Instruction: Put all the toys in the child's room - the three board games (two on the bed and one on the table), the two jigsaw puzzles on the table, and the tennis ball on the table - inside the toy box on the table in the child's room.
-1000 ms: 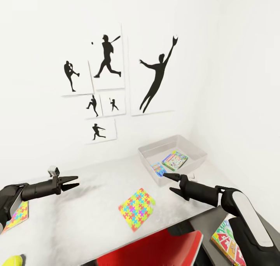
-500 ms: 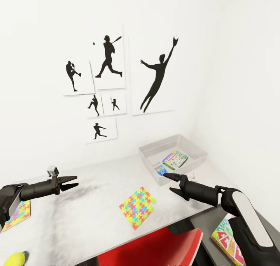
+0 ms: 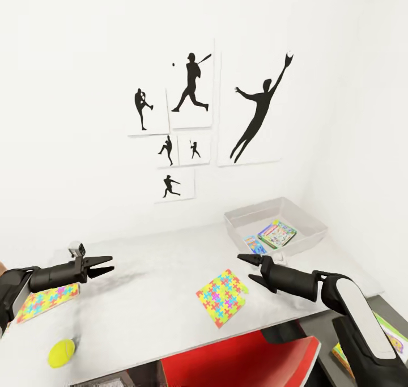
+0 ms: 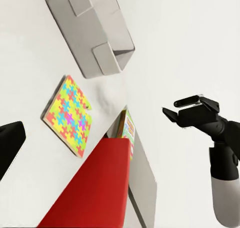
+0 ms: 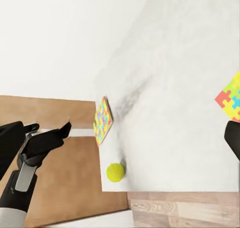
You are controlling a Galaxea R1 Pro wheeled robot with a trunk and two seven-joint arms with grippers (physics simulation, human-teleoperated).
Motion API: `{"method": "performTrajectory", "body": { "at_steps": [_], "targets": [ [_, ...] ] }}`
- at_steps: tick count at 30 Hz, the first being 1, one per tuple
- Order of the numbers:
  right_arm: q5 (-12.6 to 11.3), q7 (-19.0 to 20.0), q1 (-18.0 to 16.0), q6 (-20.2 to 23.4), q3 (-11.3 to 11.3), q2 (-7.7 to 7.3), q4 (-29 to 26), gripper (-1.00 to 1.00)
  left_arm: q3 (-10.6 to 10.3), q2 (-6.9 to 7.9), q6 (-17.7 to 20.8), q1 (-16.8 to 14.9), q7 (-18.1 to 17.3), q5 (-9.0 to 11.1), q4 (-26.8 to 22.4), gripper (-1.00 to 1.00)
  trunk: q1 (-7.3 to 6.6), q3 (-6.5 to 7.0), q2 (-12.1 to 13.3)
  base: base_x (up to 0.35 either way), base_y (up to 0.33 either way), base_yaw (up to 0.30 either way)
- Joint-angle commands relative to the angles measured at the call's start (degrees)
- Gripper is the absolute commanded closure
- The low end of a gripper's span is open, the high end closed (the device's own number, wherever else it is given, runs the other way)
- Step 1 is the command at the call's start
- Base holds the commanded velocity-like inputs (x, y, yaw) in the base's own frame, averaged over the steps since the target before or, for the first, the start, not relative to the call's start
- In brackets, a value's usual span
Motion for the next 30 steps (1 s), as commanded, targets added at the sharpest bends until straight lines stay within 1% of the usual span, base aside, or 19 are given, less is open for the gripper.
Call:
{"method": "performTrajectory", "body": {
  "at_steps": [1, 3, 4, 7, 17, 22, 24, 25, 27, 28, 29, 30],
  "targets": [
    [1.1, -0.6, 0.0, 0.1, -0.1, 0.16, -0.1, -1.00, 0.0, 0.02, 0.6, -0.1, -0.2, 0.0, 0.0, -1.00, 0.04, -0.13, -0.1, -0.004, 0.009, 0.284],
    [4.3, -0.3, 0.0, 0.1, -0.2, 0.39, -0.1, -1.00, 0.0, 0.00, 0.6, -0.1, -0.2, 0.0, 0.0, -1.00, 0.04, -0.13, -0.1, -0.002, 0.005, 0.285],
    [5.3, -0.3, -0.1, 0.1, -0.2, 0.45, -0.1, -1.00, 0.0, 0.00, 0.6, -0.1, -0.2, 0.0, 0.0, -1.00, 0.04, -0.13, -0.1, -0.001, 0.002, 0.286],
    [6.5, -0.2, -0.1, 0.1, -0.2, 0.53, -0.1, -1.00, 0.0, 0.00, 0.6, -0.1, -0.2, 0.0, 0.0, -1.00, 0.04, -0.13, -0.1, -0.001, 0.001, 0.286],
    [7.3, -0.4, -0.1, 0.1, -0.3, 0.36, 0.0, -1.00, 0.0, 0.00, 0.6, -0.1, -0.2, 0.0, 0.0, -1.00, 0.04, -0.19, -0.1, 0.000, 0.000, 0.282],
    [7.4, -0.5, -0.1, 0.1, -0.3, 0.27, 0.0, -1.00, 0.0, 0.00, 0.6, -0.1, -0.2, 0.0, 0.0, -1.00, 0.04, -0.22, -0.1, 0.000, -0.084, 0.103],
    [7.7, -0.5, -0.1, 0.1, -0.3, 0.28, 0.0, -1.00, 0.0, 0.03, 0.5, -0.1, -0.2, 0.0, 0.0, -1.00, 0.04, -0.22, -0.1, 0.000, -0.110, 0.024],
    [8.4, -0.6, -0.1, 0.1, -0.3, 0.37, 0.0, -1.00, 0.0, 0.04, 0.5, -0.1, -0.2, 0.0, 0.0, -1.00, 0.04, -0.23, -0.1, 0.000, -0.058, 0.012],
    [10.4, -0.8, -0.1, 0.1, -0.2, 0.45, 0.0, -1.00, 0.0, 0.06, 0.5, -0.1, -0.2, 0.0, 0.0, -1.00, 0.04, -0.23, -0.1, 0.000, -0.033, 0.007],
    [12.4, -1.0, -0.1, 0.1, -0.2, 0.52, 0.0, -1.00, 0.0, 0.17, 0.5, -0.1, -0.2, 0.0, 0.0, -1.00, 0.04, -0.23, -0.1, 0.000, -0.019, 0.004],
    [13.5, -1.0, -0.1, 0.1, -0.1, 0.57, 0.0, -1.00, 0.0, 0.23, 0.6, -0.1, -0.2, 0.0, 0.0, -1.00, 0.04, -0.23, -0.1, 0.000, -0.015, 0.003],
    [16.0, -1.2, -0.1, 0.1, 0.1, 0.68, 0.0, -1.00, 0.0, 0.33, 0.5, -0.1, -0.2, 0.0, 0.0, -1.00, 0.04, -0.23, -0.1, 0.000, -0.010, 0.002]
  ]
}}
